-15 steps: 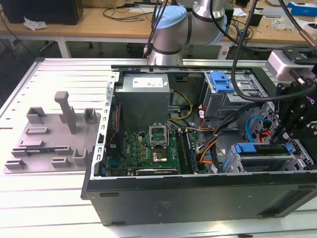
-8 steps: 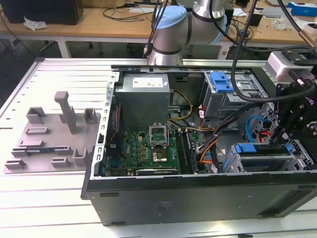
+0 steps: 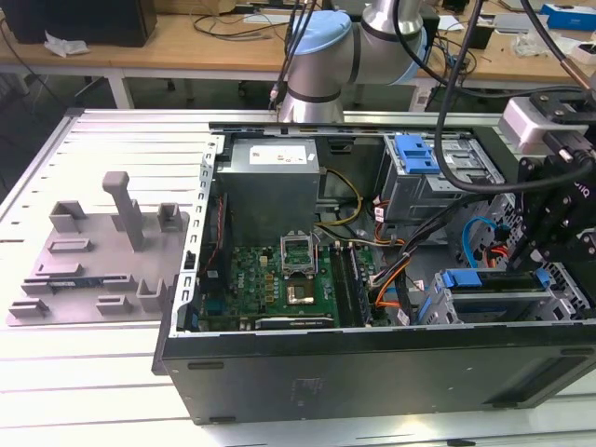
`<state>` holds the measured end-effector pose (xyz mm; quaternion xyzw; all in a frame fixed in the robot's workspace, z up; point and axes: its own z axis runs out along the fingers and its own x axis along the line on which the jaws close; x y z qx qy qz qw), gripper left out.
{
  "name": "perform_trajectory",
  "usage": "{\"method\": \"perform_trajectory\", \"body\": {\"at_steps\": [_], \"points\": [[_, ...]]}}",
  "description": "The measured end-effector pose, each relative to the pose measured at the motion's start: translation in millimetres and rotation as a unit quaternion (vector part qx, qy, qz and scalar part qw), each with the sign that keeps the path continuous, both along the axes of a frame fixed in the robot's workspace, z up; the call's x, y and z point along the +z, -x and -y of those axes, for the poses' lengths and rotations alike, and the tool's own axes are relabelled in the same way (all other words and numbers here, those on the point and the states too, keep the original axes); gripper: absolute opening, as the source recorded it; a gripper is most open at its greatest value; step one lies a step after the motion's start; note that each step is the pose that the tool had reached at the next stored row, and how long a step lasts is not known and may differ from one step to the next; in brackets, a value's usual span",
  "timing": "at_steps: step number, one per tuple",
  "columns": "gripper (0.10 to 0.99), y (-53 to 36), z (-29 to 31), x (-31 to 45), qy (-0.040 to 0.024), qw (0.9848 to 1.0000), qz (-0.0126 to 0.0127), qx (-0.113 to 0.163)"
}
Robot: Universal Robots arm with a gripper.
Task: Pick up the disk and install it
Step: 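Insert the first disk wire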
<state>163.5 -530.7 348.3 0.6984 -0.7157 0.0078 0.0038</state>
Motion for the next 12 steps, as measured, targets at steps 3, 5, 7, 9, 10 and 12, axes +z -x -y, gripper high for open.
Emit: {"method": "perform_trajectory", "body": {"at_steps": [3, 5, 7, 9, 10, 12], "points": [[0.169, 0.0, 0.1, -0.6, 0.0001, 1.0, 0.0, 0.0], [0.169, 0.0, 0.0, -0.7, 0.0, 1.0, 0.0, 0.0], [0.169, 0.0, 0.1, -0.9, 0.0, 1.0, 0.0, 0.0], [0.169, 0.2, 0.4, -1.5, 0.0, 1.0, 0.0, 0.0], [0.169, 0.2, 0.6, -1.8, 0.0, 1.0, 0.0, 0.0], [0.169, 0.2, 0.7, -2.4, 0.0001, 1.0, 0.0, 0.0]]}}
